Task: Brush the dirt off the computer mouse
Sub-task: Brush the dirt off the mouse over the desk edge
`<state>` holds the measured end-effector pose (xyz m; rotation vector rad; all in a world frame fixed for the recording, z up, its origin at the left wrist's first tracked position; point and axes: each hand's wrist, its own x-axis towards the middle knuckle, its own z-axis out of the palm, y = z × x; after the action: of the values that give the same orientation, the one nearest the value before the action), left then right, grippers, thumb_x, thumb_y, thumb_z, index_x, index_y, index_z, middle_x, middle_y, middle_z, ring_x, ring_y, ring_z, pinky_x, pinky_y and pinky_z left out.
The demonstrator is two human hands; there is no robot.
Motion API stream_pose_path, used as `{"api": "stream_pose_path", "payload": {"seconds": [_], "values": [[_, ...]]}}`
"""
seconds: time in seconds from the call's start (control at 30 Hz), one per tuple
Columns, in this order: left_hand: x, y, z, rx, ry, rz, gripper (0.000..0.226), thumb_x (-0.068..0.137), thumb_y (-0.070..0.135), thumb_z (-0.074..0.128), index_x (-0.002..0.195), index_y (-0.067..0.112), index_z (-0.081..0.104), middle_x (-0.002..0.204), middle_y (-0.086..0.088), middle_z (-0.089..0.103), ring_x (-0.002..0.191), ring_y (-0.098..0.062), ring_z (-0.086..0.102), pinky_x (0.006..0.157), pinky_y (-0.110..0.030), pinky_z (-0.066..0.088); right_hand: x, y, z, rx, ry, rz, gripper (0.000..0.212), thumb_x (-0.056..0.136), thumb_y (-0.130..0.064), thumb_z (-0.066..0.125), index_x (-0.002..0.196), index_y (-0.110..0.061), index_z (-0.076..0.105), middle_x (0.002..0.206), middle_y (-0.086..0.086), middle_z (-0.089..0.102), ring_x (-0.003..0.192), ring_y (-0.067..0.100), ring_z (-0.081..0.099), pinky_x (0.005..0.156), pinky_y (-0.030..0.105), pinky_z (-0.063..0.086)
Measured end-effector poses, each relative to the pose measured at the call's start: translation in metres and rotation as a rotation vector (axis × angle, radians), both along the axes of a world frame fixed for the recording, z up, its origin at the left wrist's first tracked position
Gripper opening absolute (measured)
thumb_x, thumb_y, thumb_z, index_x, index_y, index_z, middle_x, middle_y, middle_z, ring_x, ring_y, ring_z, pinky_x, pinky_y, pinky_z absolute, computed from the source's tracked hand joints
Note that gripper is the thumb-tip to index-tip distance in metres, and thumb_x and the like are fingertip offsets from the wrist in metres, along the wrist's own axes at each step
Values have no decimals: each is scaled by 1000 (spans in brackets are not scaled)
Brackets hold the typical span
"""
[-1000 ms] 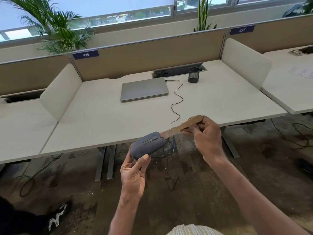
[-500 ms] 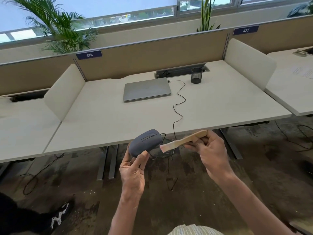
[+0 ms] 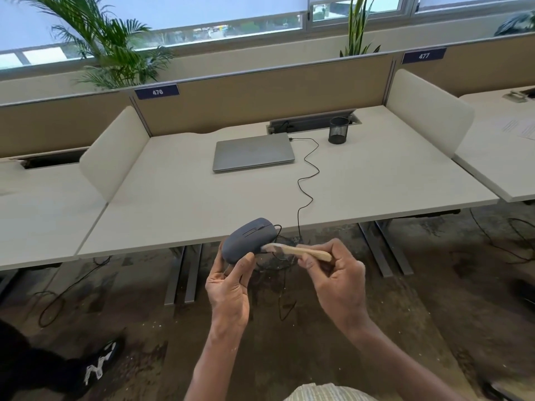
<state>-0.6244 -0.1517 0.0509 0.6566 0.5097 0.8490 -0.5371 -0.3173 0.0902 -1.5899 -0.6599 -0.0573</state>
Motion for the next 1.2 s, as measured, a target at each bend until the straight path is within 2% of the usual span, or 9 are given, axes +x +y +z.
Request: {"api": "stream_pose_path", "payload": {"seconds": [0.13,0.33,0.5,0.63,0.8,0.9,1.07,1.13,1.2], "values": [[-3,-3,-2,47,22,-11,68,73,-4,79,138,10,63,113,-9,79,108,-24,76,81,-27,64,4,-6,3,8,-65,-172,14,87,-15,76,94,-20,64,77,-14,69,59,9,68,38,23,52],[1,-10,0,102,45,-31,77,72,-2,80,145,7,56,110,-9,80,103,-21,77,84,-27,64,-15,-1,20,20,-210,39,15,90,-24,73,101,-16,67,84,-11,73,69,4,71,53,14,55],[1,-14,-1,181,81,-43,78,71,2,83,144,8,58,112,-13,79,105,-21,77,86,-25,62,12,4,55,-125,-408,-155,14,89,-12,75,101,-12,67,71,-9,67,57,2,58,55,0,39],[0,-17,-3,212,110,-70,77,73,2,83,145,9,57,116,-15,78,110,-24,75,98,-34,60,1,16,64,-294,-505,-28,9,91,-9,73,99,-9,68,67,-15,56,49,-10,45,52,1,35],[-5,-17,-2,268,132,-70,70,73,10,87,139,19,63,123,-13,76,118,-28,72,100,-34,58,1,24,83,-292,-431,31,7,94,-14,69,101,-11,69,74,-3,69,59,7,63,52,18,52],[-6,-20,2,305,138,-55,69,71,17,90,135,24,64,117,-10,79,111,-25,75,91,-26,61,-1,33,92,-392,-480,50,6,96,-13,67,95,-8,67,70,-2,64,53,3,53,51,13,44],[-6,-22,-1,254,150,-42,103,59,35,93,150,13,50,93,-9,81,88,-18,79,87,-32,64,-40,36,83,-405,-557,259,8,94,-10,69,89,-13,64,73,-16,51,53,-17,40,57,-6,31],[-5,-21,0,227,153,-22,108,55,36,91,151,12,48,72,-8,71,68,-12,70,80,-24,63,-38,40,81,-374,-500,270,9,94,-13,68,88,-17,62,72,-16,57,53,-11,49,56,-2,36],[-3,-20,1,245,134,-4,107,53,36,93,149,11,52,70,-13,65,68,-16,68,80,-21,62,-28,44,80,-365,-417,248,13,94,-16,66,84,-20,60,69,-11,61,59,1,58,53,6,40]]}}
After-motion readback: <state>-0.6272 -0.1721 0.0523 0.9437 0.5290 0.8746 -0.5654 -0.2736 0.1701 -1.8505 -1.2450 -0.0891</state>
